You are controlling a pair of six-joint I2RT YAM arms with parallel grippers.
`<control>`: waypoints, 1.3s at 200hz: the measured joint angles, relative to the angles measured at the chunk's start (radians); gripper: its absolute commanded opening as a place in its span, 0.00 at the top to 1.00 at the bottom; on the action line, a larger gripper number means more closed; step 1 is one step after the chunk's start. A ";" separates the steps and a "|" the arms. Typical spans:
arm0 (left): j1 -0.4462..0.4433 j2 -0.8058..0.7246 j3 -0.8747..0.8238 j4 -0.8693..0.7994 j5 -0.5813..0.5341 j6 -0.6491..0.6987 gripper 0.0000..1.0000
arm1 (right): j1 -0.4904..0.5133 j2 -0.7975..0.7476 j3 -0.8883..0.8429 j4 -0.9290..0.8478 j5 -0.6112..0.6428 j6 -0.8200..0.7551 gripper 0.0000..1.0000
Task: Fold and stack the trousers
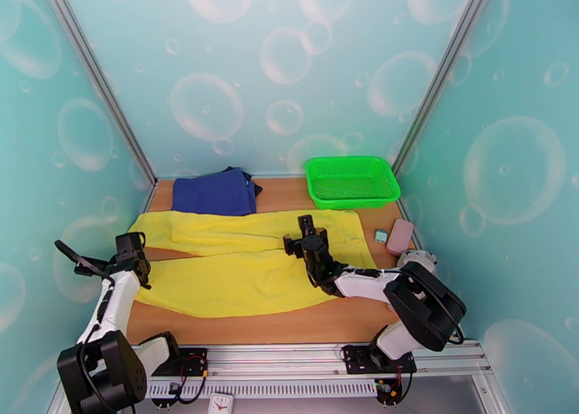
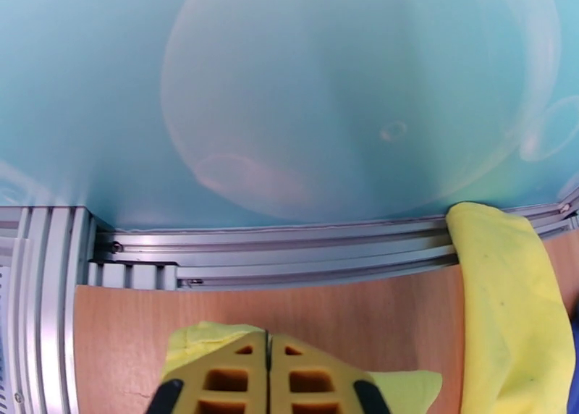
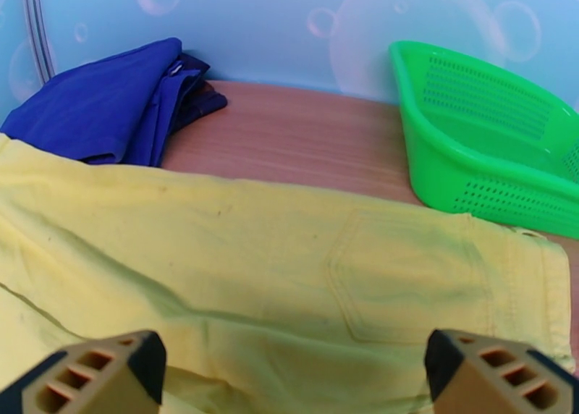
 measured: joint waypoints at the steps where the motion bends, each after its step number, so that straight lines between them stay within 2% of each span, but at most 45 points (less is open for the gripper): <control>1: 0.000 -0.004 -0.002 0.000 -0.002 -0.001 0.66 | 0.000 0.000 0.000 0.000 0.000 0.000 0.01; 25: 0.001 -0.074 -0.011 -0.002 -0.051 -0.022 0.57 | -0.005 0.014 0.006 -0.001 0.000 0.000 0.01; 55: -0.019 -0.098 -0.011 0.000 -0.058 -0.012 0.55 | -0.005 0.016 0.010 -0.007 -0.001 0.000 0.01; 84: -0.192 -0.129 -0.046 0.019 -0.015 0.024 0.50 | -0.005 0.017 0.013 -0.010 -0.004 0.000 0.01; 95: -0.255 -0.130 -0.077 0.041 0.028 0.022 0.40 | -0.005 0.019 0.016 -0.011 -0.004 0.000 0.01; 116: -0.309 -0.086 -0.138 0.078 0.130 0.035 0.36 | -0.005 0.024 0.020 -0.016 -0.004 0.000 0.01; 148: -0.315 0.077 -0.129 0.058 0.160 0.003 0.34 | -0.008 0.024 0.020 -0.017 -0.005 0.001 0.01; 180: -0.307 0.201 -0.054 0.018 0.138 -0.018 0.39 | -0.017 0.024 0.020 -0.017 -0.005 0.003 0.01; 260: -0.295 0.329 -0.022 0.044 0.198 0.037 0.39 | -0.023 0.028 0.020 -0.019 -0.004 0.004 0.01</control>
